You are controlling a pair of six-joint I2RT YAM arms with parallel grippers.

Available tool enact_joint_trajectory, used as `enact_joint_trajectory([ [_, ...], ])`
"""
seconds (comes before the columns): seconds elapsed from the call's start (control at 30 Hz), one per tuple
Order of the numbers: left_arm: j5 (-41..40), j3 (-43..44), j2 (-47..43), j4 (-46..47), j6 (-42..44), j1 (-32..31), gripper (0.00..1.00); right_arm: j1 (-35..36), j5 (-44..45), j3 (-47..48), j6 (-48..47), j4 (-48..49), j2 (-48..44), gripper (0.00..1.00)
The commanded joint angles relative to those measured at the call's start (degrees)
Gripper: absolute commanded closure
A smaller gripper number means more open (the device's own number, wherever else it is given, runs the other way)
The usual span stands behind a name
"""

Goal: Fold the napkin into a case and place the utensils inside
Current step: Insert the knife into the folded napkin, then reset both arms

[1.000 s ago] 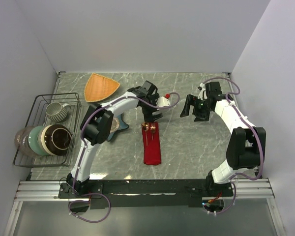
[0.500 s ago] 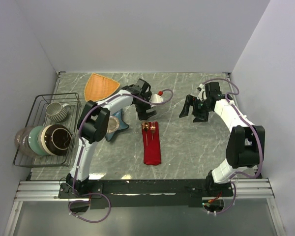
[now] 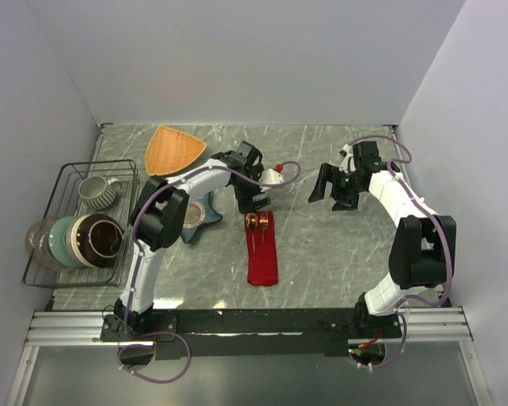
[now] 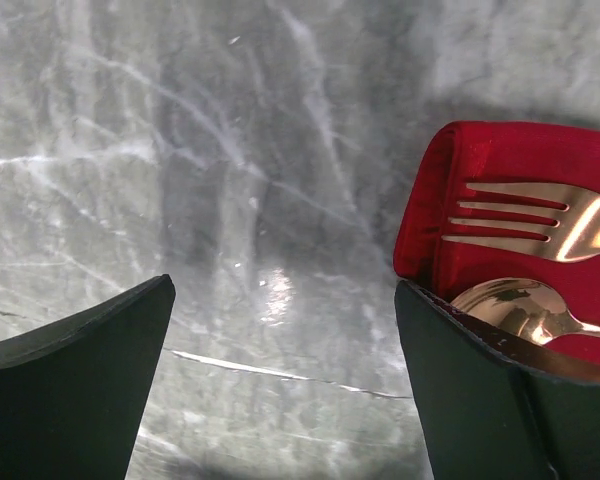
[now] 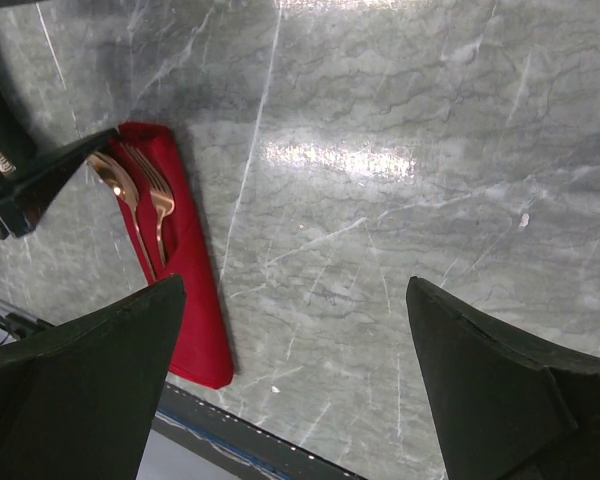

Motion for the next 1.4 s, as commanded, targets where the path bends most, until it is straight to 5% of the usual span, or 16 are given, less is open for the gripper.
enact_joint_trajectory([
  [0.0,-0.86,-0.96,-3.47,1.22,-0.84,-0.9,0.02,-0.27,-0.5,1.31,0.46,-0.08,0.38,0.0],
  [0.27,-4.21,2.46,-3.56,2.54,-4.96,-0.28,0.01,-0.27,-1.9,3.77,-0.42,-0.79,2.4,0.0],
  [0.6,-5.71,15.73,-8.92,-2.27,-13.49,5.51,0.01,-0.35,-2.17,18.25,-9.28,-5.87,4.87,0.0],
  [0.87,0.98,21.72,-14.28,-10.81,-32.38,15.7,0.01,-0.44,0.38,21.36,-14.31,-7.47,-0.31,0.0],
  [0.97,-2.88,14.45,-20.07,-11.44,-33.18,15.89,0.01,-0.44,0.21,13.83,-13.52,-4.49,-5.23,0.0],
  [1.17,-7.9,-15.58,-37.64,-4.68,-36.25,15.8,0.01,0.26,1.87,-4.02,-12.9,0.44,-19.73,0.0],
  [1.37,-8.6,-29.5,-46.97,-0.36,-40.39,15.1,0.01,5.87,8.63,-14.31,-15.54,4.39,-28.7,0.0],
])
